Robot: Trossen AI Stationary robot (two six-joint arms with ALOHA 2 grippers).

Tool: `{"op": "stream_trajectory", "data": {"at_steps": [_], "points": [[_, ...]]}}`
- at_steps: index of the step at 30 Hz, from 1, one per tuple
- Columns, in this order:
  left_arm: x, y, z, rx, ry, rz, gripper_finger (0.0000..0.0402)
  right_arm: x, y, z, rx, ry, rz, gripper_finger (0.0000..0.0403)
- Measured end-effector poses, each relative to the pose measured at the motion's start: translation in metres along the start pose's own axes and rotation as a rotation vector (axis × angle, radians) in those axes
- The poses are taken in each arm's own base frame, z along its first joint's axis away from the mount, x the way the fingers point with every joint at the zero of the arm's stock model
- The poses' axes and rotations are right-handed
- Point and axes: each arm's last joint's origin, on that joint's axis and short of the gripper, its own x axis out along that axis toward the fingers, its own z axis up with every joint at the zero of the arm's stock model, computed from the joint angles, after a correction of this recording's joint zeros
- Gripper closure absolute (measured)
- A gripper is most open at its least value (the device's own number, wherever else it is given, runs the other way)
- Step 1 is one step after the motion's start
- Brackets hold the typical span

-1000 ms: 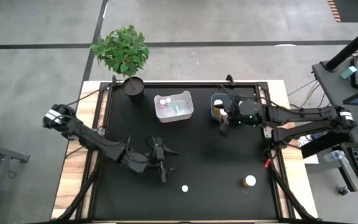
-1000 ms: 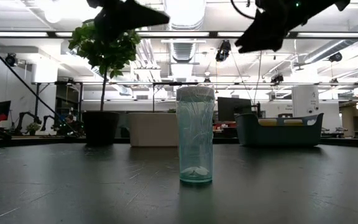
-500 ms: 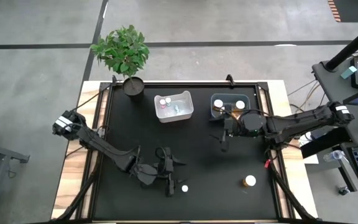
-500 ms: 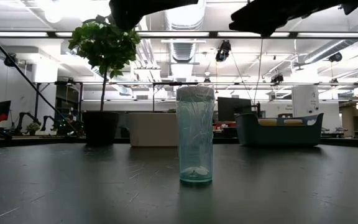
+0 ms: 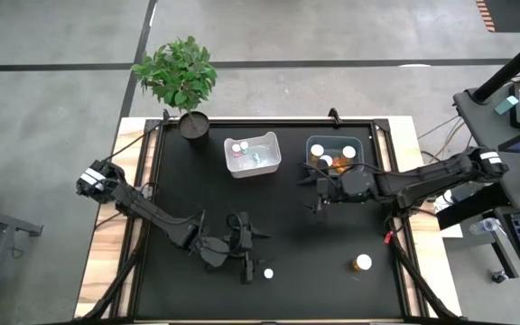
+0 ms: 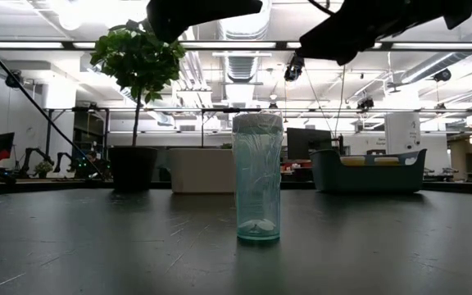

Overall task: Pick and place medicine bottles into bin by pill shape (circle, oval)
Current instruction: Put the blue tablet bottle into the white bin

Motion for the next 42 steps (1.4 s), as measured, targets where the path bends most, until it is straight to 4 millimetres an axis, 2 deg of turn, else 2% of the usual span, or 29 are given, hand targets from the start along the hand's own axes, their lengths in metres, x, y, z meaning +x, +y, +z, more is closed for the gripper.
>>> {"op": "stream_trajectory", "data": {"at_steps": [5,9,18,24,32,42], "points": [[0.000,0.000,-0.001,0.014,0.013,0.003,0.0132,0.002,0.005,-0.002,0.045,0.008,0.028,0.0174],[0.000,0.001,-0.003,0.037,0.022,0.005,0.0132,-0.001,0.016,-0.001,0.074,0.007,0.116,0.0174],[0.000,0.001,-0.002,0.099,0.021,0.006,0.0132,-0.009,0.055,-0.007,0.127,0.072,0.292,0.0175],[0.001,0.002,0.000,0.110,0.015,0.009,0.0132,-0.006,0.082,-0.013,0.147,0.101,0.369,0.0175],[-0.009,-0.007,0.003,0.107,0.005,-0.032,0.0132,0.013,0.110,-0.010,0.141,0.152,0.403,0.0175],[-0.042,-0.026,0.019,0.081,-0.048,-0.130,0.0132,0.051,0.135,-0.013,0.115,0.217,0.397,0.0175]]}}
